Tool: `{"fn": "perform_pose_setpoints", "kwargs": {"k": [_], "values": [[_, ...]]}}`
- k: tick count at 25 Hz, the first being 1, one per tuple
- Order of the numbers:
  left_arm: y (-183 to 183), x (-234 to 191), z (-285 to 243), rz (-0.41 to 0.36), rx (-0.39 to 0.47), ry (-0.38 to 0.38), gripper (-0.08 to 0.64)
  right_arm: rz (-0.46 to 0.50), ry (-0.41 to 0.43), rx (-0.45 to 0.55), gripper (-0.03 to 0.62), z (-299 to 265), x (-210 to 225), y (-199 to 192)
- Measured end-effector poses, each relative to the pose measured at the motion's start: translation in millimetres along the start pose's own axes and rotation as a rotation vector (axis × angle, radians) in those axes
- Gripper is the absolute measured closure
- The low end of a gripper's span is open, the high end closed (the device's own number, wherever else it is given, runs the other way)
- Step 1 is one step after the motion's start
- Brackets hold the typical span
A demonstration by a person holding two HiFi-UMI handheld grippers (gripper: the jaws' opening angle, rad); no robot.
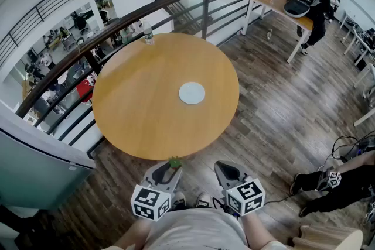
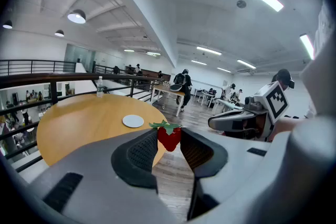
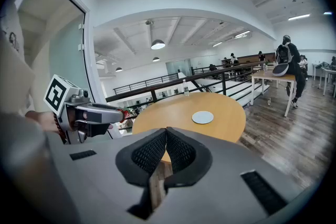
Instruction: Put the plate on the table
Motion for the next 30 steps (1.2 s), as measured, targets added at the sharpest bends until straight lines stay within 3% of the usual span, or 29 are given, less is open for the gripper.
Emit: {"fn": "perform_pose_setpoints", "kwargs": {"k": [9,22,30], "values": [[-12,-5,6,0.004,-0.009,-0.005,0.411,-0.013,0.002,-0.008,0.568,-3,-10,-8],[-23,-35,26,-0.010,0.001,-0.013,0.411,-0.037,-0.075,0.013,0.568,-20,-31,-1],[-23,-62,40,-0.027,-0.006,-0.063,0.411,-0.059,-0.119,0.014,0.568,-35,-58,3]]}}
Point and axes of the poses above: the fingertips, and each gripper's own axes: z backward along the fingers, x to its right, y out of its top, the point moved 8 cm from there along z, backward along the fingers, and after that the axes turned 9 degrees about -x, right-handed, at the moved point
